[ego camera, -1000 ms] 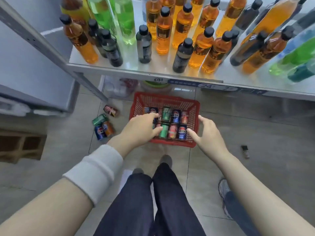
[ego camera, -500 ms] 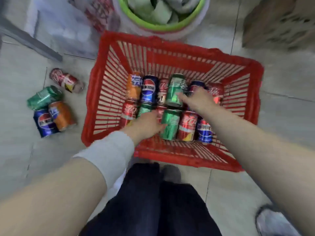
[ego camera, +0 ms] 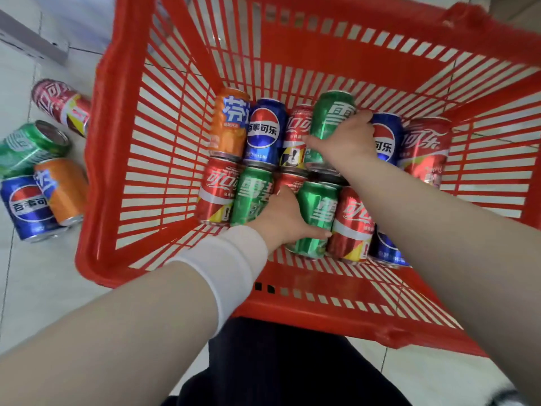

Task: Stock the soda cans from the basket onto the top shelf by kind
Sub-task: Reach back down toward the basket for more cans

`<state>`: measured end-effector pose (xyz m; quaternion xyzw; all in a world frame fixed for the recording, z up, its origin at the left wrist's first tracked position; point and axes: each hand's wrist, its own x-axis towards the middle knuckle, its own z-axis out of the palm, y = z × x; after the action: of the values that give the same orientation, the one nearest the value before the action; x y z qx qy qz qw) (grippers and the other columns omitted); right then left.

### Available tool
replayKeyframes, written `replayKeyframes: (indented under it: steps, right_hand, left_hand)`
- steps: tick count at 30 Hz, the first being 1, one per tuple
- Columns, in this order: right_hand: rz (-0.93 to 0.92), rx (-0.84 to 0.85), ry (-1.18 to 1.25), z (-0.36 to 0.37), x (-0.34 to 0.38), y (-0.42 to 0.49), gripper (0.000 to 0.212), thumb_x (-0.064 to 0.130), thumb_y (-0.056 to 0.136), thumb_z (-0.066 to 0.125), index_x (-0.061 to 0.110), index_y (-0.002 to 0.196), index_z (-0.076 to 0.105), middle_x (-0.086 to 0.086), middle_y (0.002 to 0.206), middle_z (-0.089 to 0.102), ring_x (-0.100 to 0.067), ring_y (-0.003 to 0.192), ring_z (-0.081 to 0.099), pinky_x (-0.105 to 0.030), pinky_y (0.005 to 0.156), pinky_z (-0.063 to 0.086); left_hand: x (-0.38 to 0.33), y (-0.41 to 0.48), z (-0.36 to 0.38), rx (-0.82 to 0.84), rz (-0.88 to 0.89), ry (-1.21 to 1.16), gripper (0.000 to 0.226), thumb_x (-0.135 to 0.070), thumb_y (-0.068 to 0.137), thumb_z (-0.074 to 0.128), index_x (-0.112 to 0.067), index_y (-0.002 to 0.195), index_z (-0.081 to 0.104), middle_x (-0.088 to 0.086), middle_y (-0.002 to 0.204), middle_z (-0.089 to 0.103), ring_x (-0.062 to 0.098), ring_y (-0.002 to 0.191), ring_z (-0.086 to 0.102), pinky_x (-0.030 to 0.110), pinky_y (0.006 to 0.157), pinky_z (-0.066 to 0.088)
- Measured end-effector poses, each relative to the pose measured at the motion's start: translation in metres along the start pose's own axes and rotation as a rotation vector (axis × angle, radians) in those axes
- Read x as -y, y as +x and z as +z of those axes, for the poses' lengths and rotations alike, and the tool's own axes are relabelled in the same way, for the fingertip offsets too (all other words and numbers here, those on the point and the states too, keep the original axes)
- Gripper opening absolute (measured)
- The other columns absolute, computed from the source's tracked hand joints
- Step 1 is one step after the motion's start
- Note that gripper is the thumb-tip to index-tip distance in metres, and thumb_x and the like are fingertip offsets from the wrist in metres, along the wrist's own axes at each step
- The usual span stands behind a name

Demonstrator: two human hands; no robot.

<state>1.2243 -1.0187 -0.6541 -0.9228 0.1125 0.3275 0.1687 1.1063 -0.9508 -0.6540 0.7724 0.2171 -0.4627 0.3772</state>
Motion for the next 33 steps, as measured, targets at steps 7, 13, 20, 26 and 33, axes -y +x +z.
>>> replayKeyframes:
  steps: [7, 13, 20, 26, 33]
  right_hand:
    - [-0.02, 0.127, 0.026, -0.025, -0.002, -0.009, 0.053, 0.049, 0.072, 0.07, 0.009, 0.103, 0.056, -0.008, 0.107, 0.061, -0.027, 0.105, 0.059, -0.037, 0.089, 0.05]
    - [0.093, 0.22, 0.478, -0.076, -0.017, -0.057, 0.043, 0.028, 0.062, 0.084, 0.015, 0.093, 0.056, -0.005, 0.096, 0.066, -0.019, 0.083, 0.066, -0.032, 0.073, 0.056]
    - [0.13, 0.304, 0.661, -0.143, -0.05, -0.163, 0.072, 0.019, 0.054, 0.087, 0.012, 0.114, 0.049, -0.01, 0.106, 0.066, -0.024, 0.091, 0.067, -0.043, 0.085, 0.054]
    - [0.007, 0.279, 0.761, -0.223, -0.043, -0.289, 0.067, 0.01, 0.066, 0.079, 0.014, 0.122, 0.042, 0.004, 0.1, 0.065, -0.007, 0.086, 0.065, -0.017, 0.066, 0.055]
    - [-0.151, 0.413, 0.755, -0.343, -0.007, -0.408, 0.06, 0.014, 0.079, 0.067, 0.013, 0.132, 0.039, 0.007, 0.111, 0.063, 0.004, 0.087, 0.066, -0.011, 0.066, 0.051]
  left_hand:
    - [0.007, -0.002, -0.011, 0.098, -0.079, -0.221, 0.085, -0.043, 0.061, 0.082, -0.009, 0.129, 0.043, 0.002, 0.129, 0.053, 0.021, 0.115, 0.053, 0.036, 0.097, 0.047]
    - [0.009, -0.044, -0.032, 0.189, -0.158, -0.556, 0.086, -0.035, 0.067, 0.08, -0.015, 0.136, 0.032, 0.003, 0.127, 0.051, 0.02, 0.111, 0.054, 0.036, 0.087, 0.051]
    - [-0.019, -0.161, -0.06, 0.147, 0.0, -0.891, 0.068, -0.015, 0.074, 0.075, -0.013, 0.132, 0.039, 0.006, 0.114, 0.065, 0.02, 0.102, 0.065, 0.038, 0.087, 0.054]
    - [-0.061, -0.296, -0.084, 0.146, 0.139, -0.924, 0.074, -0.028, 0.056, 0.08, -0.018, 0.123, 0.05, 0.006, 0.123, 0.063, 0.02, 0.113, 0.061, 0.045, 0.092, 0.05]
    - [-0.11, -0.449, -0.111, 0.06, 0.259, -0.991, 0.066, -0.035, 0.056, 0.075, -0.025, 0.118, 0.055, 0.007, 0.126, 0.059, 0.023, 0.118, 0.056, 0.05, 0.101, 0.043]
